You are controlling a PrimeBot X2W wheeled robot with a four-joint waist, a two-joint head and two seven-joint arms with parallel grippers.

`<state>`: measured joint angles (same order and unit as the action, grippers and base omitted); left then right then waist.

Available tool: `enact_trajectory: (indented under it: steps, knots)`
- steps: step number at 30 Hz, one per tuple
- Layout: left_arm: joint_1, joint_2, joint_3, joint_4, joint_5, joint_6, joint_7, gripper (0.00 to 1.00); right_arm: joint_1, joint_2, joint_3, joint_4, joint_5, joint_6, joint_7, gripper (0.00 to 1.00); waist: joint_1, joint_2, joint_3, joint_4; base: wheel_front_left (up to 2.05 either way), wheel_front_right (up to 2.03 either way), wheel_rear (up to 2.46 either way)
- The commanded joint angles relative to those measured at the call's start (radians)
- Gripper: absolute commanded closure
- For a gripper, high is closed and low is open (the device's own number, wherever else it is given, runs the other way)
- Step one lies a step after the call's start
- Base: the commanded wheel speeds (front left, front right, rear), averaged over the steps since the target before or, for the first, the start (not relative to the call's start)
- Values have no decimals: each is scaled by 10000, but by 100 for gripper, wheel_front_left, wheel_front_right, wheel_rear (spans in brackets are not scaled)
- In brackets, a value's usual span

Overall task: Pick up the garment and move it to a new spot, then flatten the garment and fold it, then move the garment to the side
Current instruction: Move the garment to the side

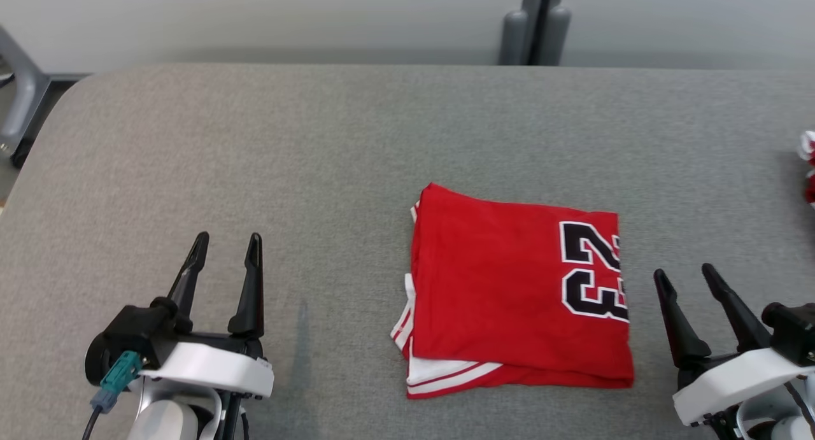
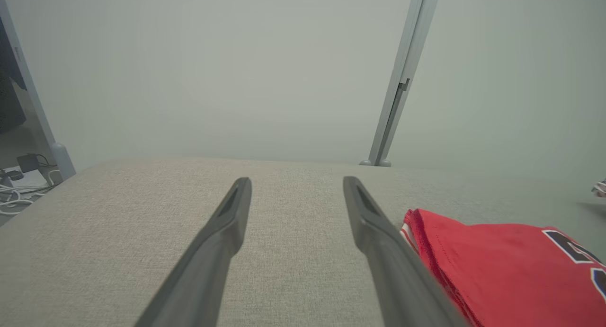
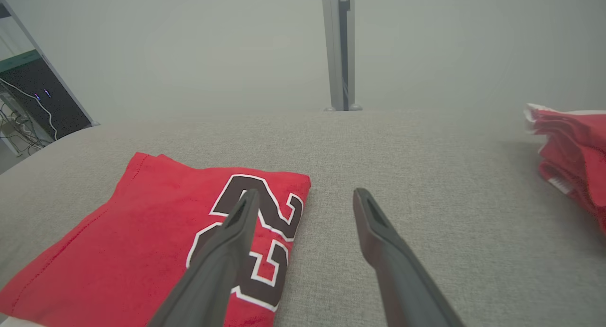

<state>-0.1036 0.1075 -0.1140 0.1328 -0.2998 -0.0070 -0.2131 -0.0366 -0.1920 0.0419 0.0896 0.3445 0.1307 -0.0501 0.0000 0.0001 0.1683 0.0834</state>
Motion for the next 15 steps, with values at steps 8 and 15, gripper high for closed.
enact_trajectory:
  steps: [8, 15]
  knots:
    - [-802, -155, -165, 424, -92, -159, -375, 0, -652, 11, 559, 1423, 376, 2, 104, 0, 0, -1, 858, 788, 0, 0, 0]
    - [-1141, -239, -143, 595, -35, -234, -493, 0, -1111, -75, 1177, 2814, 837, 0, 516, 0, 0, -1, 1270, 859, 0, 0, 0]
